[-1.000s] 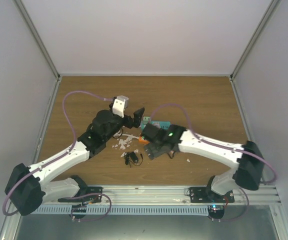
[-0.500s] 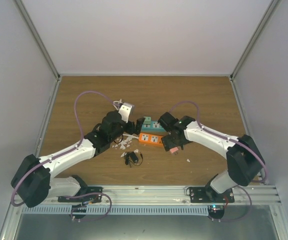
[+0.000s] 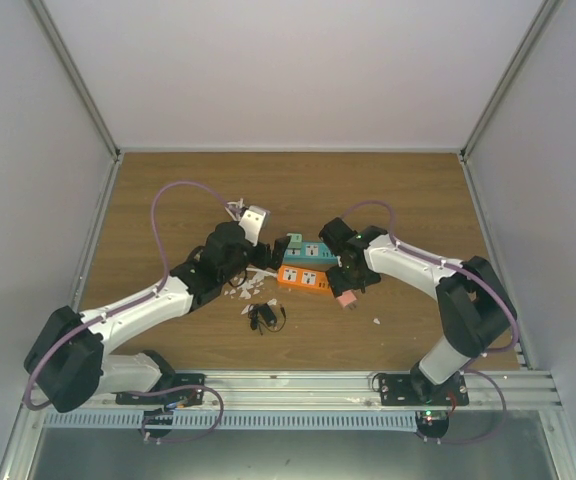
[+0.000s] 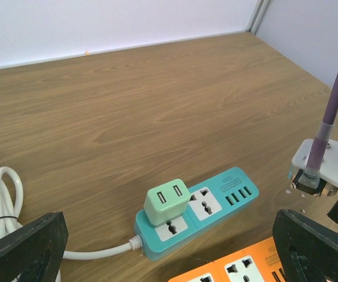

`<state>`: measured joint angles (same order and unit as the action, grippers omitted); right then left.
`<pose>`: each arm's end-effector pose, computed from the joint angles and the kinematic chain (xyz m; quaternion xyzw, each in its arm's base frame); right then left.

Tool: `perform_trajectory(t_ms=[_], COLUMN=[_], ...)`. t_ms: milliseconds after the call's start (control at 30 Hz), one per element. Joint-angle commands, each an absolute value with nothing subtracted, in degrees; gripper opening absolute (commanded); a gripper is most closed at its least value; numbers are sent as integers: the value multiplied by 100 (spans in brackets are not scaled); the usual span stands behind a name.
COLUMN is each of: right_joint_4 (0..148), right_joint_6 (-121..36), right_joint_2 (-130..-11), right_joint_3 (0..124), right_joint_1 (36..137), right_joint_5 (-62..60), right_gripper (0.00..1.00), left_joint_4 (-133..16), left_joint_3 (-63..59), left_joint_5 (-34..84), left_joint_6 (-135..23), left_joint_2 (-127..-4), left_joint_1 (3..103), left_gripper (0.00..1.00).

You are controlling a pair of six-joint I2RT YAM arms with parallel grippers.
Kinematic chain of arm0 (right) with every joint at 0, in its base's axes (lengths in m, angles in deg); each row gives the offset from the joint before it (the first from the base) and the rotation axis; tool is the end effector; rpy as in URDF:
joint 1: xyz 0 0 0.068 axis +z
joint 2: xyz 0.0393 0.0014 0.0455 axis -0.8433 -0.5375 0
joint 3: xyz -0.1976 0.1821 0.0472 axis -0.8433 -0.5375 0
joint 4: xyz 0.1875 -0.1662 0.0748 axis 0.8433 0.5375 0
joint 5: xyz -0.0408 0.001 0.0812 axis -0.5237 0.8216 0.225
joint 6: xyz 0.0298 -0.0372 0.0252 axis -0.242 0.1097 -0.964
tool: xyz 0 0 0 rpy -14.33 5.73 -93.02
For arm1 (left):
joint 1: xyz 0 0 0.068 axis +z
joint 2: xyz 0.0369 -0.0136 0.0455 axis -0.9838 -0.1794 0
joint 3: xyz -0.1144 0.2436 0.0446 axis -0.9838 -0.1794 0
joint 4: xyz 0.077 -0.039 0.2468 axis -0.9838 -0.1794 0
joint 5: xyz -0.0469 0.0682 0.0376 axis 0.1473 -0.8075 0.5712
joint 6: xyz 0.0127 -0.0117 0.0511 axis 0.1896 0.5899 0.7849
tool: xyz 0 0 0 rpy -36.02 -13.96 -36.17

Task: Insert the plug

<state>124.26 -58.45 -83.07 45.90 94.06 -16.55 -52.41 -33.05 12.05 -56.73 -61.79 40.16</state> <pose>0.2304 0.1647 0.1824 -0.1170 0.9894 -0.0381 0.0775 0.2172 -0.1753 0.2493 0.1710 0.8128 -0.2111 0.5153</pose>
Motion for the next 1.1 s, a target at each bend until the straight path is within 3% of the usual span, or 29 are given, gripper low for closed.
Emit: perform_trajectory(t_ms=[0, 67, 367, 533, 867, 967, 1067], right_joint_4=[12114, 12050, 12282, 11977, 11791, 11733, 11693], right_joint_6=[-5841, -5866, -5805, -6031, -6129, -6117, -6091], right_joint_2=[-8431, -8108, -7151, -7321, -7913, -8037, -8061], right_joint_3=[4424, 4421, 4192, 3563, 3562, 3580, 3571], right_joint_1=[9455, 9480, 9495, 9559, 9808, 9826, 9871], right_joint_5=[-1476, -1396, -1133, -775, -1219, -1258, -1174], right_gripper=[77, 81, 81, 77, 76, 67, 45], left_joint_4=[-5076, -5069, -5095, -5108, -5139, -5152, -5165], left_joint_3=[-3166, -3166, -3122, -3124, -3083, -3063, -3043], left_joint_5=[1243, 1250, 1253, 1225, 1254, 1269, 1276], left_joint_6=[-5618, -5618, -5597, -5583, -5564, -5568, -5565], left_joint_2=[-6235, -6239, -6340, -6356, -6429, -6444, -6454], left_joint_1=[4029, 4029, 4029, 4029, 4029, 4029, 4029], left_gripper=[99, 99, 99, 99, 99, 99, 99])
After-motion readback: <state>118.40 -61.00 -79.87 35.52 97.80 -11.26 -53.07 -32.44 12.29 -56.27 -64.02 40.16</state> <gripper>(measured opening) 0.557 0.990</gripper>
